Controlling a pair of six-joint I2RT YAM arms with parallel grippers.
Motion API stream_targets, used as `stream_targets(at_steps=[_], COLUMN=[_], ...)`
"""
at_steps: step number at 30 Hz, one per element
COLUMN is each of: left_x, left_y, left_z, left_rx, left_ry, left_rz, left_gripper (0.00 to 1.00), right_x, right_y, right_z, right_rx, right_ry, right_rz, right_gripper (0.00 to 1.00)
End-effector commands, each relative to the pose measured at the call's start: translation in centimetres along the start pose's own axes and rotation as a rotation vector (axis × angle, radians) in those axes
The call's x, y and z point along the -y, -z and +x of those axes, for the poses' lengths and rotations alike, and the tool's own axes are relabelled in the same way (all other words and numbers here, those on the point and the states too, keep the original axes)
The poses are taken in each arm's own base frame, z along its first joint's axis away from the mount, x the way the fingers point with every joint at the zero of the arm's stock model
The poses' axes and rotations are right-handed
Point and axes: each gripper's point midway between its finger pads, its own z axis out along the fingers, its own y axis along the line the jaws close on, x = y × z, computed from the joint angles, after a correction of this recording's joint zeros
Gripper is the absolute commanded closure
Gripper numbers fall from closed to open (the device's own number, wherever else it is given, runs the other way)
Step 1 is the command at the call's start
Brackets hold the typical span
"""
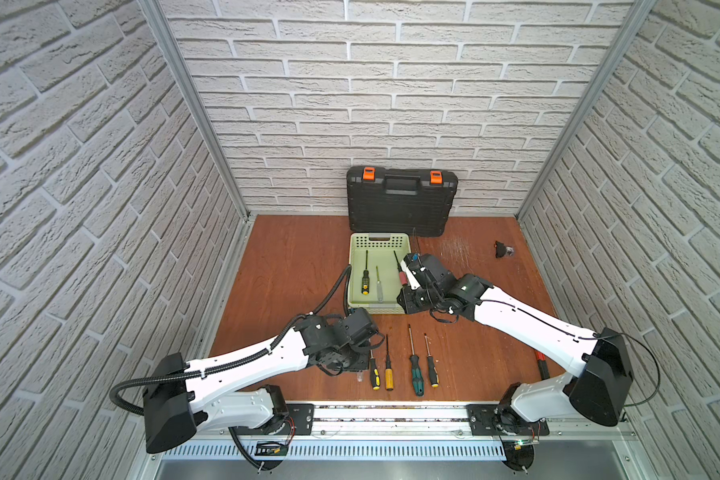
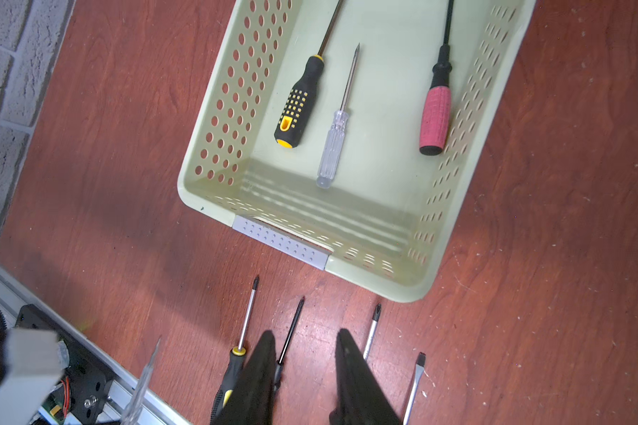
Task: Put the screwdriver in the bin
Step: Pick up the screwdriver from the bottom-center of the table, then place the screwdriver in the bin.
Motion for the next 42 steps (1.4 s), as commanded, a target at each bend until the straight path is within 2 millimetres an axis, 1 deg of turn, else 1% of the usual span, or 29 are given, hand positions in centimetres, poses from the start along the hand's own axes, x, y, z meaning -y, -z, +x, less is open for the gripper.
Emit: stream_targets(at_steps=[1,3,5,8,10,14,16,19,23,25,27,32,37,42], left_x=[1.1,1.7,1.9,1.9,1.9,1.3,0.8,0.3,-0.4,-0.4,-1.0,-2.9,-3.6,-4.0], left_y=[3.0,4.1,4.3,4.0,3.3,0.9,-0.3,-2.2,-5.0,-6.6,-7.9,-9.9,-11.9,-12.7], left_z=[-2.1,-5.0,-7.9,-12.1,-14.7,-19.1,-20.7,-22.6,-24.3,-24.6,-24.9,-26.0,-25.9,-26.2], left_rx=[0.036,0.079,0.111,0.130,0.135,0.109,0.095,0.087,0.064,0.056,0.049,0.035,0.006,0.007], left_ry=[-0.037,-0.034,-0.038,-0.054,-0.078,-0.102,-0.094,-0.092,-0.064,-0.046,-0.031,-0.007,0.007,0.008], left_rz=[0.046,0.080,0.096,0.095,0.086,0.041,0.021,0.002,-0.016,-0.006,-0.028,-0.093,-0.100,-0.113], left_gripper=[0.92,0.92,0.92,0.92,0.92,0.92,0.92,0.92,0.92,0.92,0.92,0.92,0.92,0.89], right_x=[1.0,1.3,1.4,1.6,1.9,2.5,2.6,2.4,2.2,2.2,2.3,2.5,2.8,2.9], right_y=[1.2,1.2,1.4,1.8,2.1,2.5,2.8,3.3,3.4,3.3,3.1,2.9,3.4,3.3], right_z=[-0.6,-0.4,-0.3,-0.2,-0.2,0.1,0.2,0.0,0.0,0.2,0.6,1.1,1.0,1.1], right_rx=[0.060,0.060,0.065,0.076,0.081,0.093,0.098,0.109,0.106,0.096,0.083,0.061,0.071,0.061], right_ry=[-0.001,-0.005,-0.007,-0.007,-0.007,-0.015,-0.021,-0.028,-0.033,-0.031,-0.029,-0.022,-0.017,-0.010], right_rz=[0.034,0.047,0.042,0.048,0.057,0.074,0.072,0.058,0.050,0.046,0.047,0.055,0.074,0.078], right_gripper=[0.70,0.70,0.70,0.70,0.70,0.70,0.70,0.70,0.70,0.70,0.70,0.70,0.69,0.69])
